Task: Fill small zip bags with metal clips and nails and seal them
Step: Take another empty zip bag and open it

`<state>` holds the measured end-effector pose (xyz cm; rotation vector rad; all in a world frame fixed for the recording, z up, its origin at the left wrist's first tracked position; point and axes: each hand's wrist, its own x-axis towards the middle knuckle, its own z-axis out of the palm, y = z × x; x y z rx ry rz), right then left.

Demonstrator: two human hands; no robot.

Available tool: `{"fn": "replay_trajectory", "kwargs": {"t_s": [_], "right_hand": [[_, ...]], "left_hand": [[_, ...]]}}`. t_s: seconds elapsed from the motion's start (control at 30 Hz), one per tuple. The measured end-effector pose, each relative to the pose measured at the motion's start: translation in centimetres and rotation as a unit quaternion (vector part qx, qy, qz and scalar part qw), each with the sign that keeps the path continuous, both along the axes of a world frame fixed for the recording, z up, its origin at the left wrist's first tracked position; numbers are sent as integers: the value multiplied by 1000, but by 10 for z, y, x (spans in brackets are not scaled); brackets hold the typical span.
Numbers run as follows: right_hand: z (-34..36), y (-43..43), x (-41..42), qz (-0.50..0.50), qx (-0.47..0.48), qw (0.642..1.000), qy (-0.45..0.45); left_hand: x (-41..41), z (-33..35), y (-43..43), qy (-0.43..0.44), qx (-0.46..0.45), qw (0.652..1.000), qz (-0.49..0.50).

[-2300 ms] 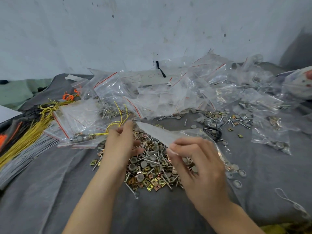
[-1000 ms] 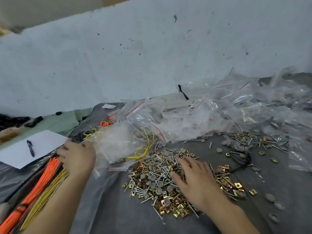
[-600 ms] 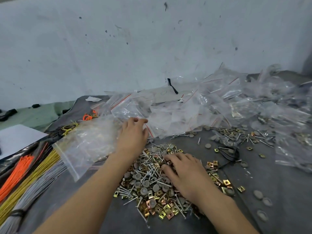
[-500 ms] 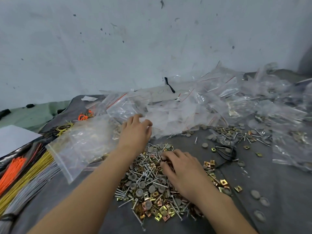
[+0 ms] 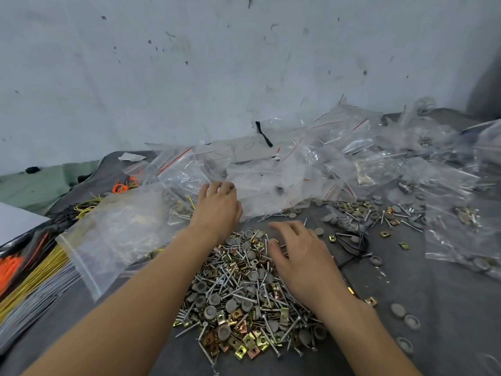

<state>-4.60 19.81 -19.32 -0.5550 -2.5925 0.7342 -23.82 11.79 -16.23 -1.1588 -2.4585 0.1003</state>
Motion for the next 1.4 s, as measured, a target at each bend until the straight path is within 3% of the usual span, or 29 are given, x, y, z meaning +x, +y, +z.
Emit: {"fn": "replay_trajectory", "kwargs": {"t_s": [0.07,0.17,0.23,0.33,0.43,0.53,0.6,0.77,0.87,1.0,1.13,1.33,1.4], "right_hand": [[1,4,2,-14,-8,1000,23],[3,11,4,-29,-99,990,99],[8,12,4,-34,-232,958,163],[19,14,6,-30,-446,862,239],[25,17,10,-25,-589,755,286],[24,19,14,-22,-672,670,315],[23,23,15,-22,-690,648,322],[18,33,14,-19,-680,651,337],[16,34,11,-39,-665,668,331],[17,34,9,-70,-608,711,346],[17,35,8,-95,-555,742,363],[14,29,4,-88,-545,762,338],[13,28,4,-97,-514,790,319]], "left_hand": [[10,12,1,16,64,998,-24],[34,37,1,-2,249,966,-71],[58,53,0,-81,398,909,-95],[98,62,-2,-278,567,771,-87],[127,49,-10,-413,615,667,-79],[139,28,-20,-491,601,628,-54],[138,16,-27,-524,584,619,-37],[124,0,-49,-519,559,646,-23],[116,-1,-53,-544,567,618,-26],[106,-2,-57,-619,557,551,-62],[100,-4,-63,-623,495,597,-99],[95,-6,-72,-598,484,629,-111],[96,-6,-73,-586,476,645,-117]]}}
